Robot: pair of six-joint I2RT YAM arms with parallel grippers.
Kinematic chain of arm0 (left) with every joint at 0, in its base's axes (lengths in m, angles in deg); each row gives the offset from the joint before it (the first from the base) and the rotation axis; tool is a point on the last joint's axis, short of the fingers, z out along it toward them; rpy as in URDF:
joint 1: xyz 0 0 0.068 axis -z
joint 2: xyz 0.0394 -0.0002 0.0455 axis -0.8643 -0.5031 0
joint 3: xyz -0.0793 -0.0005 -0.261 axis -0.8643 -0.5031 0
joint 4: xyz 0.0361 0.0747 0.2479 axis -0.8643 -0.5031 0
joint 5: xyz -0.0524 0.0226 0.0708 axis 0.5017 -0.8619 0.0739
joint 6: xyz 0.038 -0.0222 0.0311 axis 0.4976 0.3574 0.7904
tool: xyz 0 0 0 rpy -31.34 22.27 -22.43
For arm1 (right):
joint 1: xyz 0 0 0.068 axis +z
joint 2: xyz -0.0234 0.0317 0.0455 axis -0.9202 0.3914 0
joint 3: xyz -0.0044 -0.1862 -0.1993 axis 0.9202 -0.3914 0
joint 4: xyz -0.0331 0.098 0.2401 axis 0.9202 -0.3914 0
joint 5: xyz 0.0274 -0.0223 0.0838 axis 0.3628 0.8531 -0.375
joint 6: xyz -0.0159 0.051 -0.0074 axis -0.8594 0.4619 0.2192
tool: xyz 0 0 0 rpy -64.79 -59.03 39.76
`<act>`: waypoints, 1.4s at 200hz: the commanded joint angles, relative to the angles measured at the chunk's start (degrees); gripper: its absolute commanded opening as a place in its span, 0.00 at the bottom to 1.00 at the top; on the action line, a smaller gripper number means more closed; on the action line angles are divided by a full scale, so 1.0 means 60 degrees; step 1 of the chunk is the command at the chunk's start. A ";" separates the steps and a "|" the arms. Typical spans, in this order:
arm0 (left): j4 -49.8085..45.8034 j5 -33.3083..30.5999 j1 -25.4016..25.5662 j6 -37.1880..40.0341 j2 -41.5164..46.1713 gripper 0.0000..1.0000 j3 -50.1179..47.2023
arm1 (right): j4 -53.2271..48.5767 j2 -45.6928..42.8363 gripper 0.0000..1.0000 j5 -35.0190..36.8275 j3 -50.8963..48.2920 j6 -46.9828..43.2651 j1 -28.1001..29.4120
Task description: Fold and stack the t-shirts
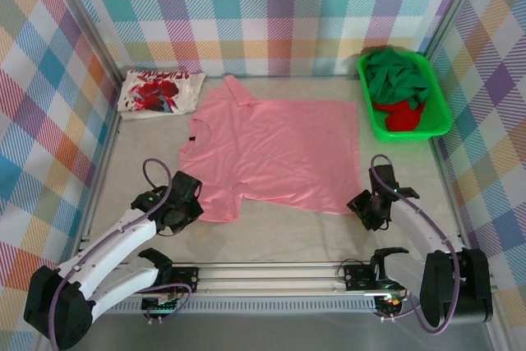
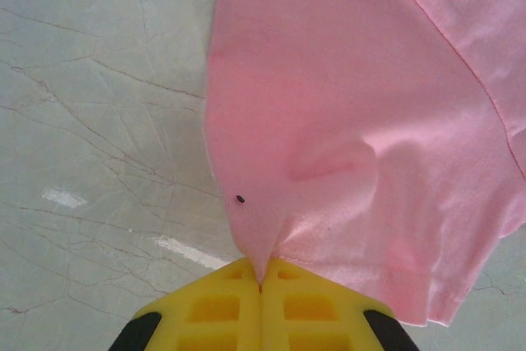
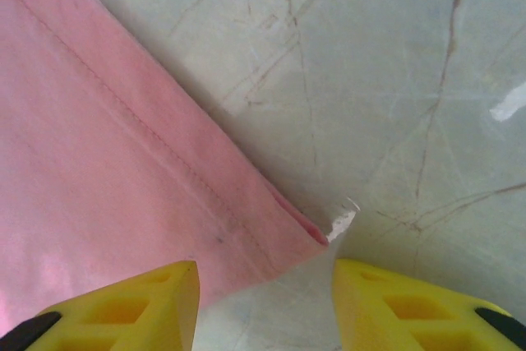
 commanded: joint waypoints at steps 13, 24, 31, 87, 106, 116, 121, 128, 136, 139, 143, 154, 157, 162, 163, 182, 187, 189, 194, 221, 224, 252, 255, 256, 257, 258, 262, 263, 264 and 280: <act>-0.0063 -0.0035 -0.0057 -0.0037 0.0094 0.00 -0.0168 | 0.0510 -0.0236 0.43 0.0499 -0.0230 0.0185 -0.0070; -0.0048 -0.0050 -0.0057 -0.0008 0.0130 0.00 -0.0160 | 0.0612 -0.0153 0.43 0.0542 -0.0234 0.0139 -0.0067; -0.0048 -0.0065 -0.0057 -0.0008 0.0128 0.00 -0.0153 | 0.0684 -0.0045 0.43 0.0545 -0.0243 0.0141 -0.0081; -0.0055 -0.0086 -0.0057 -0.0062 0.0186 0.00 -0.0133 | 0.1148 0.0290 0.30 0.0373 -0.0356 0.0178 -0.0067; -0.0205 -0.0242 -0.0057 -0.0162 0.0367 0.00 -0.0074 | 0.0987 0.0088 0.11 0.0391 -0.0320 0.0148 -0.0083; -0.0287 -0.0317 -0.0057 -0.0197 0.0524 0.00 -0.0031 | 0.0875 -0.0076 0.02 0.0355 -0.0266 0.0134 -0.0075; -0.0356 -0.0343 -0.0057 -0.0212 0.0645 0.00 -0.0015 | 0.0779 -0.0161 0.00 0.0341 -0.0226 0.0107 -0.0069; -0.0473 -0.0379 -0.0057 -0.0241 0.0822 0.00 0.0000 | 0.0597 -0.0291 0.00 0.0327 -0.0164 0.0106 -0.0069; -0.0735 -0.0414 -0.0064 -0.0310 0.1049 0.00 0.0022 | 0.0323 -0.0456 0.00 0.0314 -0.0103 0.0110 -0.0079; -0.0832 -0.0400 -0.0058 -0.0328 0.1169 0.00 0.0029 | 0.0212 -0.0542 0.00 0.0311 -0.0088 0.0114 -0.0089; -0.0968 -0.0396 -0.0046 -0.0343 0.1320 0.00 0.0030 | 0.0071 -0.0670 0.00 0.0276 -0.0073 0.0132 -0.0087; -0.1418 -0.0383 -0.0042 -0.0384 0.1814 0.00 0.0001 | -0.0341 -0.1060 0.00 0.0264 -0.0071 0.0167 -0.0084; -0.1564 -0.0420 -0.0042 -0.0412 0.1939 0.00 -0.0012 | -0.0461 -0.1176 0.00 0.0279 -0.0083 0.0178 -0.0082; -0.1833 -0.0471 -0.0042 -0.0488 0.2191 0.00 -0.0027 | -0.0663 -0.1376 0.00 0.0315 -0.0085 0.0212 -0.0106; -0.1885 -0.0482 -0.0042 -0.0504 0.2245 0.00 -0.0028 | -0.0721 -0.1376 0.00 0.0320 -0.0085 0.0217 -0.0106; -0.1864 -0.0270 0.0227 -0.0683 0.3103 0.00 -0.0188 | -0.1418 -0.2082 0.00 0.0339 -0.0158 0.0244 -0.0182; -0.1868 -0.0195 0.0263 -0.0794 0.3208 0.00 -0.0215 | -0.1567 -0.2243 0.00 0.0327 -0.0173 0.0247 -0.0207; -0.1854 -0.0162 0.0276 -0.0801 0.3230 0.00 -0.0218 | -0.1617 -0.2300 0.00 0.0318 -0.0173 0.0242 -0.0212; -0.1870 -0.0048 0.0276 -0.0754 0.3232 0.00 -0.0181 | -0.1720 -0.2450 0.00 0.0310 -0.0173 0.0225 -0.0249; -0.2370 -0.0299 0.0449 -0.0333 0.2696 0.00 0.0875 | -0.2118 -0.2897 0.00 0.0432 0.0147 -0.0001 -0.0354; -0.2400 -0.0388 0.0486 -0.0294 0.2651 0.00 0.1024 | -0.2133 -0.2916 0.00 0.0441 0.0187 -0.0042 -0.0352; -0.2091 -0.0834 0.0544 0.0015 0.2280 0.00 0.1718 | -0.1908 -0.2602 0.00 0.0443 0.0642 -0.0359 -0.0389; -0.1975 -0.0841 0.0544 0.0077 0.2213 0.00 0.1741 | -0.1854 -0.2548 0.00 0.0429 0.0703 -0.0395 -0.0387; -0.1935 -0.0842 0.0536 0.0086 0.2176 0.00 0.1757 | -0.1844 -0.2519 0.00 0.0421 0.0719 -0.0402 -0.0388; -0.1885 -0.0836 0.0533 0.0119 0.2143 0.00 0.1758 | -0.1825 -0.2497 0.00 0.0417 0.0734 -0.0412 -0.0389; -0.1846 -0.0833 0.0531 0.0144 0.2111 0.00 0.1773 | -0.1807 -0.2479 0.00 0.0415 0.0742 -0.0418 -0.0389; -0.1674 -0.0804 0.0529 0.0231 0.1968 0.00 0.1804 | -0.1759 -0.2372 0.00 0.0413 0.0820 -0.0457 -0.0389; -0.1630 -0.0787 0.0522 0.0251 0.1929 0.00 0.1818 | -0.1745 -0.2351 0.00 0.0413 0.0836 -0.0469 -0.0389; -0.1630 -0.0779 0.0518 0.0295 0.1887 0.00 0.1832 | -0.1731 -0.2333 0.00 0.0413 0.0859 -0.0483 -0.0389; -0.1145 -0.0577 0.0386 0.0566 0.1105 0.00 0.2105 | -0.1587 -0.2000 0.00 0.0438 0.1100 -0.0670 -0.0383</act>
